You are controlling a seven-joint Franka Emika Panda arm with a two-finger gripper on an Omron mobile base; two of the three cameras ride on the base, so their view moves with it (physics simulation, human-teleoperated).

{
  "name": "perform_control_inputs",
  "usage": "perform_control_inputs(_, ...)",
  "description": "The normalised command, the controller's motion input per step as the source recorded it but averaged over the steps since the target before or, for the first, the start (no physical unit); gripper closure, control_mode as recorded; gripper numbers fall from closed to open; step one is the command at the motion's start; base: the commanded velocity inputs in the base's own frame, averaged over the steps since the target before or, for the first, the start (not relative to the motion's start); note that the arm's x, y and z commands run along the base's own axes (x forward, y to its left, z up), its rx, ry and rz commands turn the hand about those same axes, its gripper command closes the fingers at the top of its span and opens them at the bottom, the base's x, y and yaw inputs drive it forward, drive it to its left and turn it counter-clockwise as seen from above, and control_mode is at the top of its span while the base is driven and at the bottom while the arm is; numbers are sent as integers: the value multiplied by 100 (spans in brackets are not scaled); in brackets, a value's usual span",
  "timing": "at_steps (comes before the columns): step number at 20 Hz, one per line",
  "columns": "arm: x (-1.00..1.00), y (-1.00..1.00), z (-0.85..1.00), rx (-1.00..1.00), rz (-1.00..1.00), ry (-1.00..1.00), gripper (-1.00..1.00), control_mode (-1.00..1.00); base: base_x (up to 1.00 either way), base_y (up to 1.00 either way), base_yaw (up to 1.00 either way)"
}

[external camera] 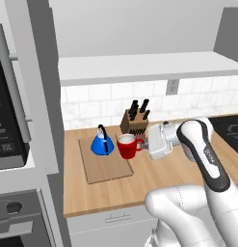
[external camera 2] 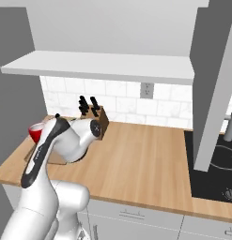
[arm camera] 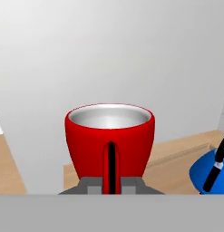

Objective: Pick the kettle from the counter and place it on the tray. Then pick the mug from the cabinet and place it on the tray. Then close the cabinet doors.

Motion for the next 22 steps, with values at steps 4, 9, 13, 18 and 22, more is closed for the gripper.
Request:
perform_control_inputs(4, 60, 31, -17, 0, 0, 12, 100, -100, 0, 0, 0)
perform_control_inputs(9, 46, 19, -42, 0, 0, 22, 100, -100, 0, 0, 0)
perform_control_inputs(13, 53, 4, -42, 0, 0, 19, 100, -100, 0, 0, 0)
perform_control_inputs(18, 55, 0, -36, 0, 0, 4, 100, -100, 0, 0, 0)
perform_control_inputs(22, 44, 2, -37, 0, 0, 1, 100, -100, 0, 0, 0)
